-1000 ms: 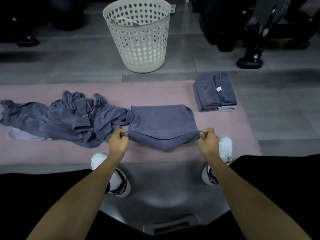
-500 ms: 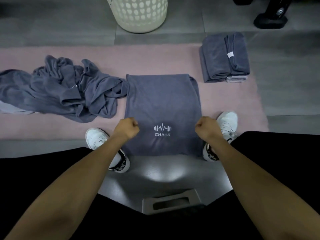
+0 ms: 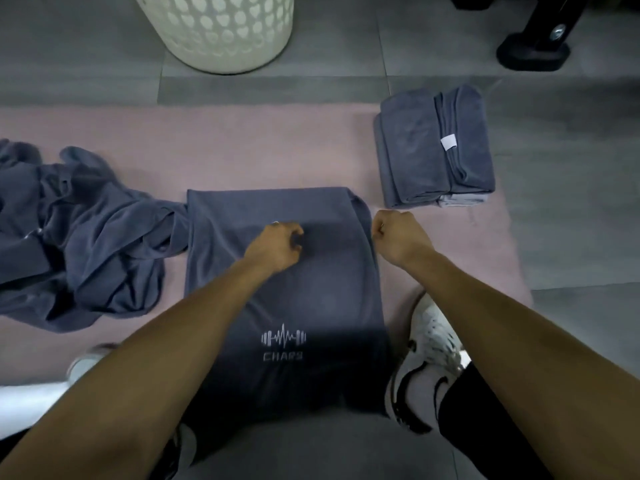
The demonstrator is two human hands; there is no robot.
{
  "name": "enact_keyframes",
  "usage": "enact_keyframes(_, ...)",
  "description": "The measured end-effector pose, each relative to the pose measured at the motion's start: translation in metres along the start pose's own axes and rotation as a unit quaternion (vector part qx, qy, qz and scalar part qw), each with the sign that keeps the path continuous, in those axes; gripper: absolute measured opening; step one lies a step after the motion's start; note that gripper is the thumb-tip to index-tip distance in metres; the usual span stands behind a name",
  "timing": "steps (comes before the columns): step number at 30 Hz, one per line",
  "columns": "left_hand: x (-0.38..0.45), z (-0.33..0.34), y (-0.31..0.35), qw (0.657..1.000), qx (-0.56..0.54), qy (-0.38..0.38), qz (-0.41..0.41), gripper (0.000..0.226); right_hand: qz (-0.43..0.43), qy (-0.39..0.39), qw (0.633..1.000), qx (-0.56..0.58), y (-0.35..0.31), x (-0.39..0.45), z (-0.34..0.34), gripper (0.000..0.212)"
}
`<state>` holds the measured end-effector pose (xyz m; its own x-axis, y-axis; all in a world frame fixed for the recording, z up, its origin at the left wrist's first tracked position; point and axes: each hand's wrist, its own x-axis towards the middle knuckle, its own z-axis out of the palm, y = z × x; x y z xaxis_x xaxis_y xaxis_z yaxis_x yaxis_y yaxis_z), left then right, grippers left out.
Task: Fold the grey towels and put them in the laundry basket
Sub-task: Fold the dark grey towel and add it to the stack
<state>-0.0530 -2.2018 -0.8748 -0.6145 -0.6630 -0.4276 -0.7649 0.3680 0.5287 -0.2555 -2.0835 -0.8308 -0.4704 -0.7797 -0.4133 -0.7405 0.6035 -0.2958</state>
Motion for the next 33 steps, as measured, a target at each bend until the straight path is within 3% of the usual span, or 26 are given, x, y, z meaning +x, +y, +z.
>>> enact_keyframes(5,0.074,0.003,0.000,0.979,0.179,-0.090,-0.027,0.089,-0.067,-0.018,0.995,-0.078,0.004,0.065,-0.003,0.015)
enact_keyframes(8,0.088,0.007,0.000,0.972,0.181,-0.129,-0.070,0.105,-0.140,-0.047,0.975,-0.167,0.001,0.100,-0.011,0.010)
enact_keyframes(14,0.091,0.011,-0.004,0.980,0.148,-0.111,-0.072,0.106,-0.172,-0.063,0.972,-0.148,0.001,0.135,0.005,0.022)
enact_keyframes(18,0.090,0.014,-0.005,0.980,0.150,-0.106,-0.078,0.106,-0.161,-0.073,0.978,-0.110,-0.001,0.136,0.022,0.018)
enact_keyframes(23,0.089,0.014,-0.005,0.981,0.145,-0.103,-0.076,0.105,-0.017,0.087,0.994,-0.064,0.004,0.132,0.014,0.019)
enact_keyframes(28,0.090,0.014,-0.005,0.982,0.141,-0.100,-0.074,0.105,-0.003,0.016,0.999,-0.042,0.009,0.135,0.013,0.024)
enact_keyframes(31,0.090,0.014,-0.007,0.982,0.145,-0.099,-0.072,0.104,-0.021,0.012,0.999,0.034,0.010,0.140,0.018,0.023)
enact_keyframes(33,0.090,0.015,-0.008,0.983,0.140,-0.095,-0.071,0.104,-0.020,0.000,1.000,0.009,0.010,0.142,0.021,0.021)
